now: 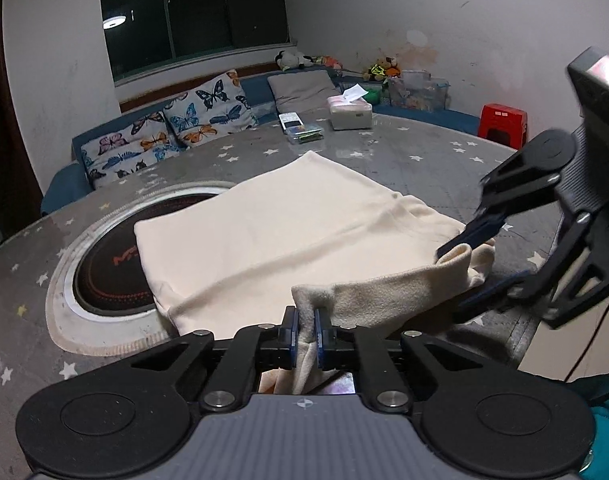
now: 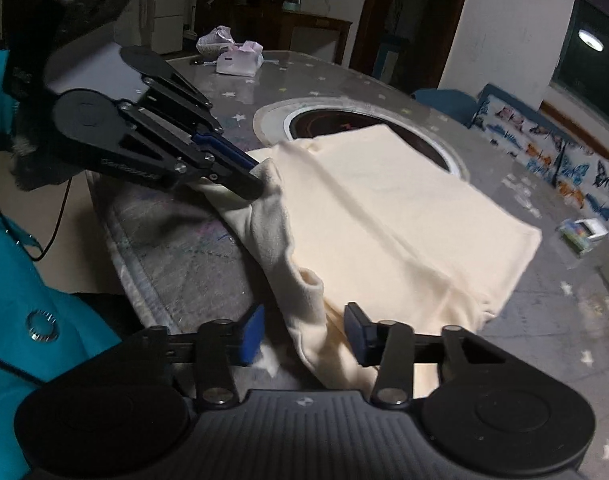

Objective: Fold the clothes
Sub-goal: 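Grasp the hem with the left tool while the right tool grasps the hem, then lift the hem with both tools and fold it toward the collar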

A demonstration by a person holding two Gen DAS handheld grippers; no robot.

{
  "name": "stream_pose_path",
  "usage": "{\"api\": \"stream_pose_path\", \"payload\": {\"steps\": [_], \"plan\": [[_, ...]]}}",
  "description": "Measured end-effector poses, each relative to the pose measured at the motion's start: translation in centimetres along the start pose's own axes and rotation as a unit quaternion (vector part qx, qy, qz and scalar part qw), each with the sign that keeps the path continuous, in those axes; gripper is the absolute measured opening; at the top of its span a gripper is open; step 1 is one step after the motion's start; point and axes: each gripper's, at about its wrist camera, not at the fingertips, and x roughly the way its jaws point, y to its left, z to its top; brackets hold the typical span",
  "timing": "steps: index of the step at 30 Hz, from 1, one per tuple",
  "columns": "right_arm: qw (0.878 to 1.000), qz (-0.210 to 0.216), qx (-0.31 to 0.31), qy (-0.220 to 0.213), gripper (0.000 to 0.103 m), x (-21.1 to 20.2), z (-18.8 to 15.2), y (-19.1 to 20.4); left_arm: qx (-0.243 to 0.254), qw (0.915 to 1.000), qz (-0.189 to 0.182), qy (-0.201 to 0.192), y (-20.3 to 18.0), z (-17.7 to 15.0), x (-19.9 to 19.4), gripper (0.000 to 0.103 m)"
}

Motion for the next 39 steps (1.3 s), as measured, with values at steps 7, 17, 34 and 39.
{"api": "stream_pose_path", "payload": {"steps": [7, 17, 34, 39], "plan": [[0.998, 0.009, 0.054, -0.011, 0.012, -0.2, 1.2, -2.6, 0.022, 0.9997, 0.008, -0.001, 0.0, -1.2, -1.4, 0.039], [0.996, -0.004, 0.082, -0.036, 0.01, -0.5, 1.9, -3.7, 0.063, 0.9971, 0.043, 0.011, 0.3, -3.0, -1.2, 0.015], [0.994, -0.012, 0.045, -0.1, 0.009, -10.4, 1.7, 0.7, 0.013, 0.9985, 0.004, -0.054, -1.8, -0.9, -10.0, 0.009], [0.994, -0.021, 0.038, -0.104, 0.009, -10.5, 3.0, -0.2, 0.007, 0.9976, 0.017, -0.066, -1.3, 0.4, -9.2, 0.009]]}}
